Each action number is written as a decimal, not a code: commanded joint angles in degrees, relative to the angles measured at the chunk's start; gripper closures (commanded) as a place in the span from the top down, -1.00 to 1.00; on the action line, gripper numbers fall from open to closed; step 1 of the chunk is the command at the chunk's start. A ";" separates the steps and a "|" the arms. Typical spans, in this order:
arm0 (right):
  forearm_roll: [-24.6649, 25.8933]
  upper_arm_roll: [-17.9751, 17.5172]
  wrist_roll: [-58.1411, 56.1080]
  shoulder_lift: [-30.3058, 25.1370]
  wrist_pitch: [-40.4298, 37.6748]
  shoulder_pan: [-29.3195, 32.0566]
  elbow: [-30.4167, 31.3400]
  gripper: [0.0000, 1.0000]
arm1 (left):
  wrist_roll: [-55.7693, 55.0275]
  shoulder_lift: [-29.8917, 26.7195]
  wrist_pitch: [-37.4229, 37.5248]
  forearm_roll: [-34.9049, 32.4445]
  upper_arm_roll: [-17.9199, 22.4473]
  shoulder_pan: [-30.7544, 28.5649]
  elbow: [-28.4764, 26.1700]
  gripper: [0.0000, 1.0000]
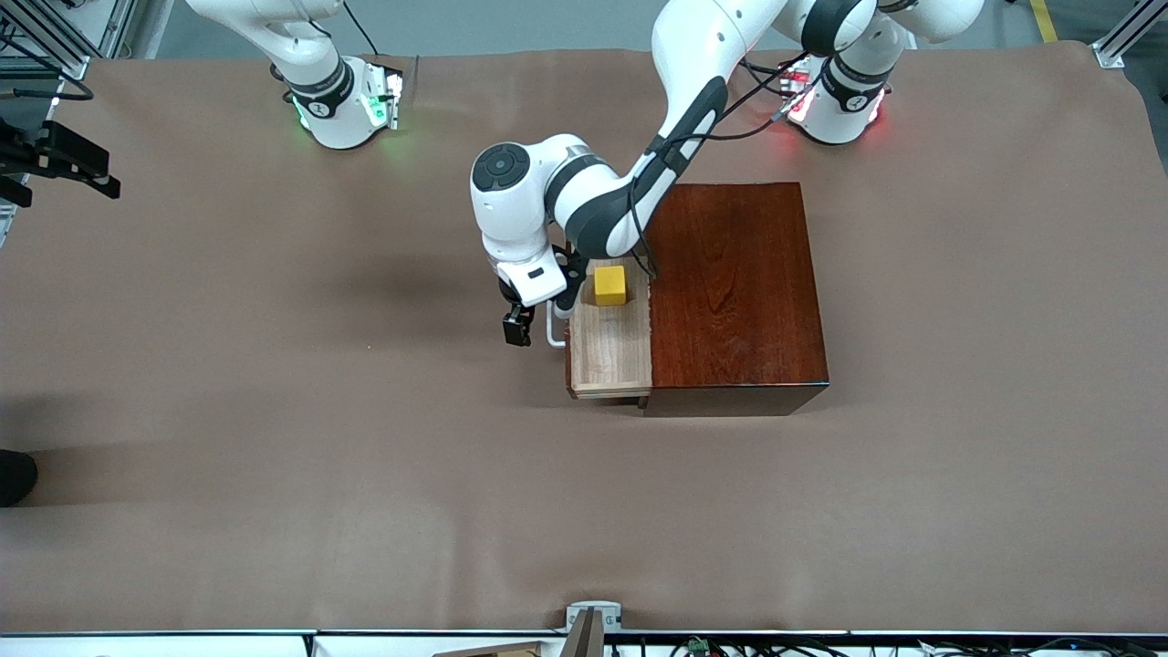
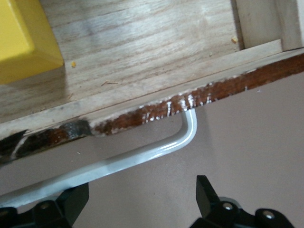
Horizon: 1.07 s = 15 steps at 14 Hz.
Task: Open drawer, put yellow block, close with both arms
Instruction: 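Push the drawer front with the left gripper into the box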
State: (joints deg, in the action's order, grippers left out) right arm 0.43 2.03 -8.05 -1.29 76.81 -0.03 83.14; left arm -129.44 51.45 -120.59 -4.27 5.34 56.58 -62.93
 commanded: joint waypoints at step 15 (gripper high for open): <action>0.80 -0.18 -0.48 0.32 -0.17 1.09 -0.78 1.00 | 4.46 -5.39 22.50 -2.05 1.52 -0.94 -3.51 1.00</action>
State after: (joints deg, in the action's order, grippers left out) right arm 0.43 2.13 -8.05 -1.24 76.81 0.19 83.14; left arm -126.11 48.82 -100.23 -5.02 6.66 55.52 -63.29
